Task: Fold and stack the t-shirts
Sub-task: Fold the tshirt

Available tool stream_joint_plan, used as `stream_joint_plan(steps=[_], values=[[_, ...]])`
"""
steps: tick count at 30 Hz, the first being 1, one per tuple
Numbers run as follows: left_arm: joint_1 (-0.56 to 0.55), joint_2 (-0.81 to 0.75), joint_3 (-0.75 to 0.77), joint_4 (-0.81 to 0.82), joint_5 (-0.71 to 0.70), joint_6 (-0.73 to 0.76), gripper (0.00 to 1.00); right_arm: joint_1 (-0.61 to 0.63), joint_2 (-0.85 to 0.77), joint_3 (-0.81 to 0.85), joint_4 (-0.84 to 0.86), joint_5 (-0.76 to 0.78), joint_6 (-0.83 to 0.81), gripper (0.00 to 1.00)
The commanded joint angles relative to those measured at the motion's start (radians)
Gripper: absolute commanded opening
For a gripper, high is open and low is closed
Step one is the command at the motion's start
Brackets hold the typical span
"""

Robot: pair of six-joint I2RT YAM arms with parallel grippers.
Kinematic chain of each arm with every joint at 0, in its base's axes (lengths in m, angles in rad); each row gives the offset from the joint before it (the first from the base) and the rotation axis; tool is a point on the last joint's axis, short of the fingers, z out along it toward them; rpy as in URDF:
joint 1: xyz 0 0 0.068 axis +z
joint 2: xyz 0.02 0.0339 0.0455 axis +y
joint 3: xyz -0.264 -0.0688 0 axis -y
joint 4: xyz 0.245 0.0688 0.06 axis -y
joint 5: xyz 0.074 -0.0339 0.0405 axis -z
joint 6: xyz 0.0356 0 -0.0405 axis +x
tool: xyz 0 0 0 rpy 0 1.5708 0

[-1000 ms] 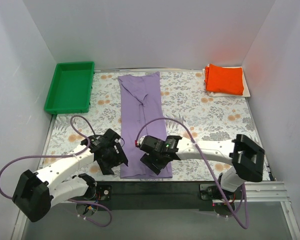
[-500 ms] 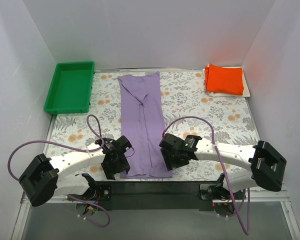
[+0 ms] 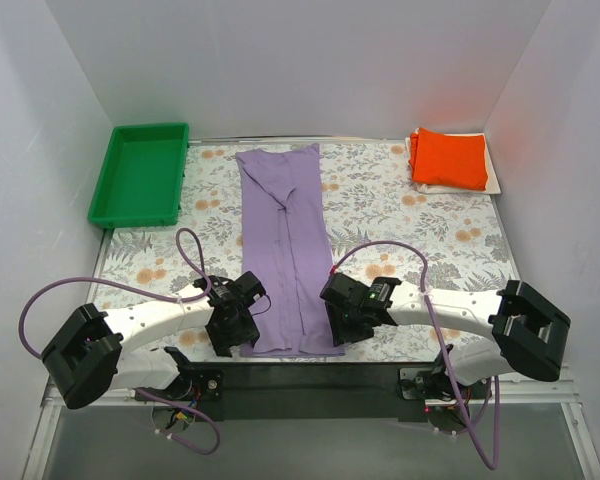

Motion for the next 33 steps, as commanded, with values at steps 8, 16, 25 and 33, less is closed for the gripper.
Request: stream_joint_plan(steps=[8,16,25,33], values=[[-0.014,0.013,-0.045,0.066,0.012,-0.009,0.45,-0.003,0.067,-0.030,0.062,-0.059,0.022,0.41],[-0.032,0.059,-0.006,0.038,0.006,0.003,0.17,-0.006,0.087,-0.024,0.049,-0.096,-0.003,0.21],[-0.037,-0.033,0.073,-0.147,0.161,0.055,0.00,-0.015,-0.012,0.034,-0.157,-0.182,-0.106,0.01],[-0.040,-0.129,0.042,-0.155,0.216,0.010,0.00,-0.038,-0.020,0.067,-0.192,-0.247,-0.153,0.01]])
